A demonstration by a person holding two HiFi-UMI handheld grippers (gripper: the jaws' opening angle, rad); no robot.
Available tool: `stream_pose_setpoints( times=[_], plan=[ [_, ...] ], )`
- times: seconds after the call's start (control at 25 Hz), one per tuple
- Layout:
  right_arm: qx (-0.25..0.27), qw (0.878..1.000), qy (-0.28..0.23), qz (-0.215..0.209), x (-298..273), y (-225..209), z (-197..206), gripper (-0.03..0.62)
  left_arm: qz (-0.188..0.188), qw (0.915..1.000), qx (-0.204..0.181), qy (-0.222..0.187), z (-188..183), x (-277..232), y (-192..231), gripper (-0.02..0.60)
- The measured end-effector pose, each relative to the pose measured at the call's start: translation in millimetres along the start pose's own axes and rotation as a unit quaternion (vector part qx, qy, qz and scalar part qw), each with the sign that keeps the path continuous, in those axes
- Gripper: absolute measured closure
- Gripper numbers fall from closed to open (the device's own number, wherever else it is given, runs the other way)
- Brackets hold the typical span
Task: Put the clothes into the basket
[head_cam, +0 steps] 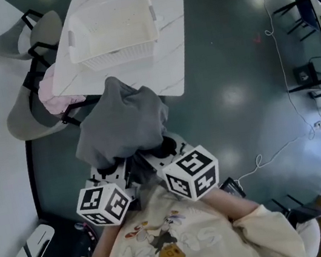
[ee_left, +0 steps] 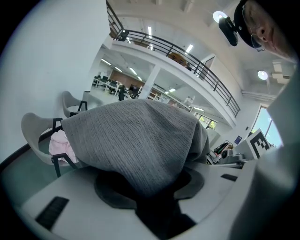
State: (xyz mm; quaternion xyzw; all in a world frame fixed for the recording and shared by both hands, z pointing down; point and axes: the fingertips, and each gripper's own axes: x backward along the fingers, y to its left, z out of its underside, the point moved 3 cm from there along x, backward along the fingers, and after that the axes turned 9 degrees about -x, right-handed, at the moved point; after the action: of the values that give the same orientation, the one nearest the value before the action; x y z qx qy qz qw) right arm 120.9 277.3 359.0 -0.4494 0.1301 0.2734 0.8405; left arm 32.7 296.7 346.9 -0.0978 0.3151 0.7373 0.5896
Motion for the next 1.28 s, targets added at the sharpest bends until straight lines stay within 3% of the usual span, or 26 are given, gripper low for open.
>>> stream_pose_setpoints(
  times=[0.84, 1.28],
  plan=[
    [-0.005, 0.996, -0.08, 0.043, -131, 50, -124, 0.434, 0.085, 0.9945, -0.06, -0.01, -148, -54, 124, 0.411],
    [0.004, 0.994, -0.1, 0.037, -127, 44, -171, 0.434, 0.089, 0.9927, -0.078, -0.024, -190, -76, 111, 0.411]
  ],
)
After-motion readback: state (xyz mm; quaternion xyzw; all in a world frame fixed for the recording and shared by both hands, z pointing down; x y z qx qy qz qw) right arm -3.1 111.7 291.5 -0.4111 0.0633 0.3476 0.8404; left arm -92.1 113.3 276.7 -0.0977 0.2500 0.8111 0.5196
